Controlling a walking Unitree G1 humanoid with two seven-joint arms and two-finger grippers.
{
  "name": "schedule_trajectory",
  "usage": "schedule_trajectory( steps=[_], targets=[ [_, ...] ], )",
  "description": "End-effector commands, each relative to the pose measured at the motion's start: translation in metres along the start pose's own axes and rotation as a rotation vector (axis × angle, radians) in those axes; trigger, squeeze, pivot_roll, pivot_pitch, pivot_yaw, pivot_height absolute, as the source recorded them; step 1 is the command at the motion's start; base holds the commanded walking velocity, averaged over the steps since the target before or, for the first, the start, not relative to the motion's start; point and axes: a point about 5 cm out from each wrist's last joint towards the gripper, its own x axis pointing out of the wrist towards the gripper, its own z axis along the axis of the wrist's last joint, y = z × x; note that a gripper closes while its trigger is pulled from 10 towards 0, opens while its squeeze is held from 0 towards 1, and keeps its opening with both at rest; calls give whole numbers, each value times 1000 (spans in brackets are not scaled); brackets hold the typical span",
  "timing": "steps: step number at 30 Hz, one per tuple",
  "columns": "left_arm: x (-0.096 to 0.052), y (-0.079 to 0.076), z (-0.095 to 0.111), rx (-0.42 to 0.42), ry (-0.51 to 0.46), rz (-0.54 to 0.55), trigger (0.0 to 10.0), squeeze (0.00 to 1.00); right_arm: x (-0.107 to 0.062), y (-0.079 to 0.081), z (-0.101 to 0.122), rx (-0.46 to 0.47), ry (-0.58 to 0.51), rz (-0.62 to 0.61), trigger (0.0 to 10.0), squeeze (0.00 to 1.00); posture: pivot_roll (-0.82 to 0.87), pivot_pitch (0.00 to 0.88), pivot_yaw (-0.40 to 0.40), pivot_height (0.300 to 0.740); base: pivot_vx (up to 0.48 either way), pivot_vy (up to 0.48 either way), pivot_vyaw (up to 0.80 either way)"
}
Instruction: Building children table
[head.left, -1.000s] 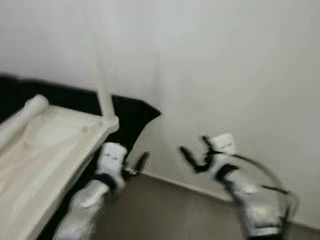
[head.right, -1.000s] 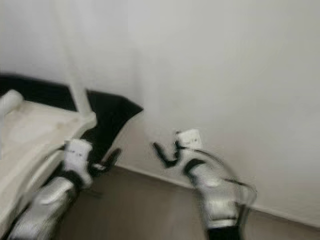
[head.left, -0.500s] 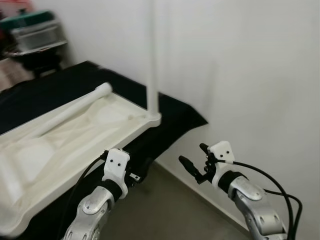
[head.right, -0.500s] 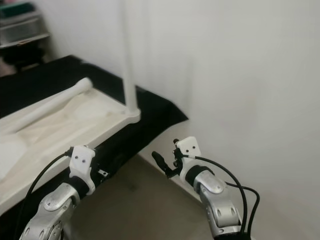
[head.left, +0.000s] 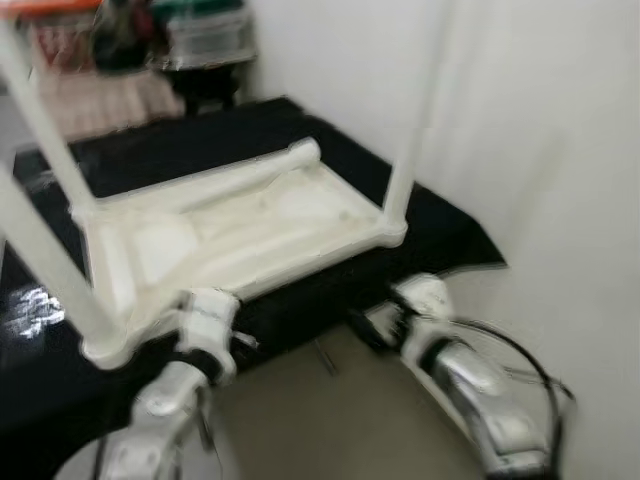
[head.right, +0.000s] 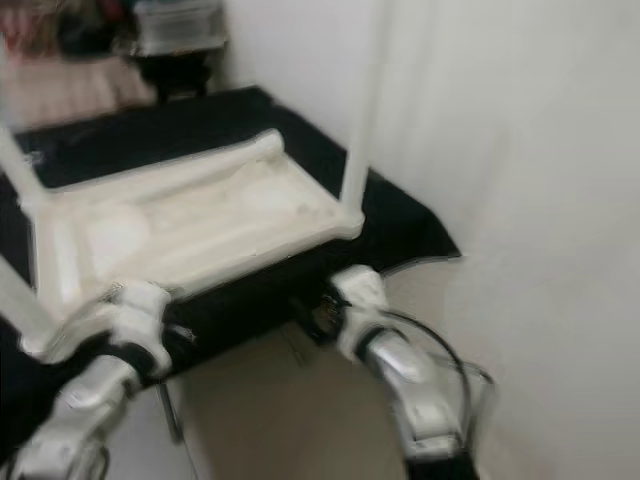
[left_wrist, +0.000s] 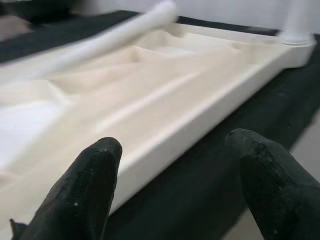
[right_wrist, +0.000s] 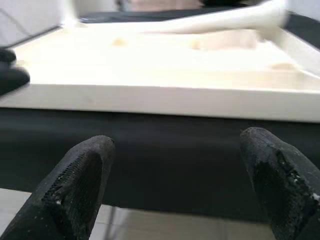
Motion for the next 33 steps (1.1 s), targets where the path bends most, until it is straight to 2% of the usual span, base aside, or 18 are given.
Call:
schedule_trajectory(
  steps=[1, 3, 4, 7, 8, 10, 12, 14, 15, 17, 19, 24, 25, 27, 29, 30, 33],
  targets=[
    [2, -1, 0, -28, 9, 10, 10000, 0, 0, -4, 0, 6, -15, -19, 10000, 0, -50, 81, -1, 740, 0, 0, 800],
    [2, -1, 0, -28, 9, 10, 10000, 0, 0, -4, 0, 6, -15, -19, 10000, 0, -50, 81, -1, 740, 0, 0, 800],
    [2, -2, 1, -55, 8, 3, 10000, 0, 0, -6, 1, 14, -21, -33, 10000, 0, -51, 69, 7, 740, 0, 0, 800],
    [4, -15, 17, -179, -22, -113, 10000, 0, -4, -16, 13, 28, -69, -75, 10000, 0, -62, 54, 22, 740, 0, 0, 800],
    [4, -15, 17, -179, -22, -113, 10000, 0, -4, -16, 13, 28, -69, -75, 10000, 0, -62, 54, 22, 740, 0, 0, 800],
    [6, -28, 27, -269, -35, -216, 10000, 0, -8, -26, 25, 3, -101, -93, 10000, 0, -76, 40, 34, 740, 0, 0, 800],
    [7, -38, 30, -314, -26, -284, 10000, 0, -12, -31, 32, -19, -120, -94, 10000, 0, -92, 27, 46, 740, 0, 0, 800],
    [7, -38, 30, -314, -26, -284, 10000, 0, -12, -31, 32, -19, -120, -94, 10000, 0, -92, 27, 46, 740, 0, 0, 800],
    [9, -49, 27, -320, 29, -318, 10000, 0, -17, -39, 48, -60, -157, -89, 10000, 0, -118, 9, 65, 740, 0, 0, 800],
    [11, -51, 25, -318, 48, -313, 10000, 0, -18, -41, 56, -83, -172, -79, 10000, 0, -120, 5, 65, 740, 0, 0, 800],
    [13, -53, 28, -351, 51, -317, 10000, 0, -17, -44, 63, -109, -185, -77, 10000, 0, -123, 0, 64, 740, 0, 0, 800],
    [15, -56, 33, -338, 51, -329, 10000, 0, -6, -51, 73, -119, -215, -98, 10000, 0, -114, 0, 56, 740, 0, 0, 800],
    [14, -54, 31, -298, 61, -326, 10000, 0, 0, -53, 77, -136, -212, -99, 10000, 0, -101, 0, 48, 740, 0, 0, 800],
    [14, -52, 29, -274, 77, -322, 10000, 0, 5, -54, 80, -146, -213, -98, 10000, 0, -100, 0, 52, 740, 0, 0, 800],
    [15, -49, 29, -287, 88, -315, 10000, 0, 8, -53, 83, -145, -229, -114, 10000, 0, -111, 0, 64, 740, 0, 0, 681],
    [16, -51, 31, -311, 102, -324, 10000, 0, 9, -50, 85, -133, -239, -130, 10000, 0, -112, 0, 65, 740, 0, -469, 0],
    [16, -54, 32, -314, 107, -338, 10000, 0, 9, -48, 84, -129, -232, -129, 10000, 0, -112, 0, 65, 740, 0, -469, 0]
  ],
)
